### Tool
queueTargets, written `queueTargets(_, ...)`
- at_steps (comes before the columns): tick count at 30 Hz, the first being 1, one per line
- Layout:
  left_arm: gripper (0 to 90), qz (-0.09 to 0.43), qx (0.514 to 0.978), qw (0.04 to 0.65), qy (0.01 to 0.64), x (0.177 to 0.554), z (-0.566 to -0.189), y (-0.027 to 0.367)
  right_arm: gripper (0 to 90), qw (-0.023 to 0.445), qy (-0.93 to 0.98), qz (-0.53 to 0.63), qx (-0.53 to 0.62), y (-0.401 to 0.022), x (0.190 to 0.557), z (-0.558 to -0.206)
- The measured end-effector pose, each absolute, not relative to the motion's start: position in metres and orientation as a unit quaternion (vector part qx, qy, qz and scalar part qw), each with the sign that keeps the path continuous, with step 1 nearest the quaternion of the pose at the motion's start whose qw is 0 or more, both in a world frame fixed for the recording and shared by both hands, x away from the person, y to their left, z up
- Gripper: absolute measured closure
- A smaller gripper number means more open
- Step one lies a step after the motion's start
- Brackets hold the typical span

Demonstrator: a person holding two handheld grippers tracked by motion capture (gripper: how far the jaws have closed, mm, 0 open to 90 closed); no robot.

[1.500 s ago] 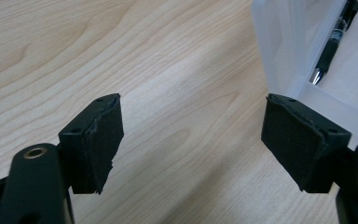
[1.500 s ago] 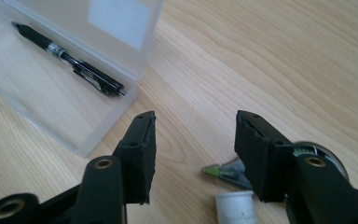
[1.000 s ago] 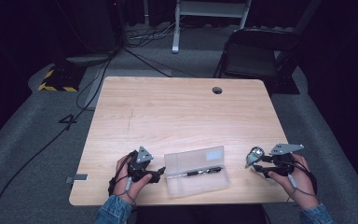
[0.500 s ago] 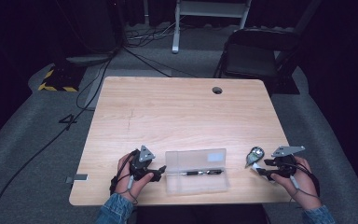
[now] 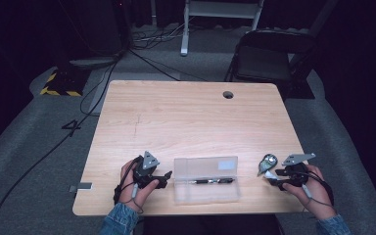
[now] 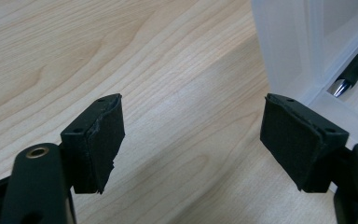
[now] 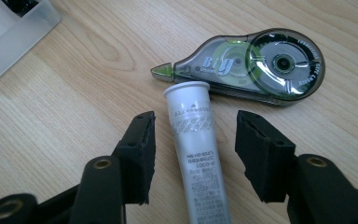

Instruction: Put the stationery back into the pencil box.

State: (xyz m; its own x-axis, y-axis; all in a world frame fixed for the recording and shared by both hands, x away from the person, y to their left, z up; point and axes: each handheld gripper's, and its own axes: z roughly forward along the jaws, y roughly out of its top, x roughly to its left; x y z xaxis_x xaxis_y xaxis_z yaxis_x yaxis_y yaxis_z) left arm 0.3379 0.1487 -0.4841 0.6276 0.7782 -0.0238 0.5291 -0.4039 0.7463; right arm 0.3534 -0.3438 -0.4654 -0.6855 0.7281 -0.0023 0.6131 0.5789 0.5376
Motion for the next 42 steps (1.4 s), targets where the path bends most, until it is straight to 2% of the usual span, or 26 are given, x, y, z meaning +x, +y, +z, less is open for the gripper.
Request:
queueTargets(10, 22.3, 0.178, 0.809, 0.376, 0.415, 0.335, -0.484, 0.163, 50.3, 0.112, 0.881, 0.265, 0.375, -0.342, 0.356, -0.461)
queueTargets(15, 22.6, 0.185, 0.804, 0.368, 0.429, 0.334, -0.486, 0.173, 50.0, 0.127, 0.877, 0.275, 0.373, -0.344, 0.362, -0.453)
queueTargets(24, 22.6, 0.180, 0.801, 0.348, 0.453, 0.329, -0.494, 0.186, 44.1, 0.155, 0.889, 0.253, 0.348, -0.350, 0.387, -0.449)
queueTargets(37, 22.2, 0.170, 0.805, 0.346, 0.451, 0.325, -0.497, 0.188, 29.2, 0.167, 0.894, 0.240, 0.341, -0.346, 0.397, -0.464)
queueTargets(42, 22.2, 0.167, 0.806, 0.347, 0.450, 0.326, -0.498, 0.186, 26.9, 0.168, 0.897, 0.234, 0.335, -0.341, 0.401, -0.469)
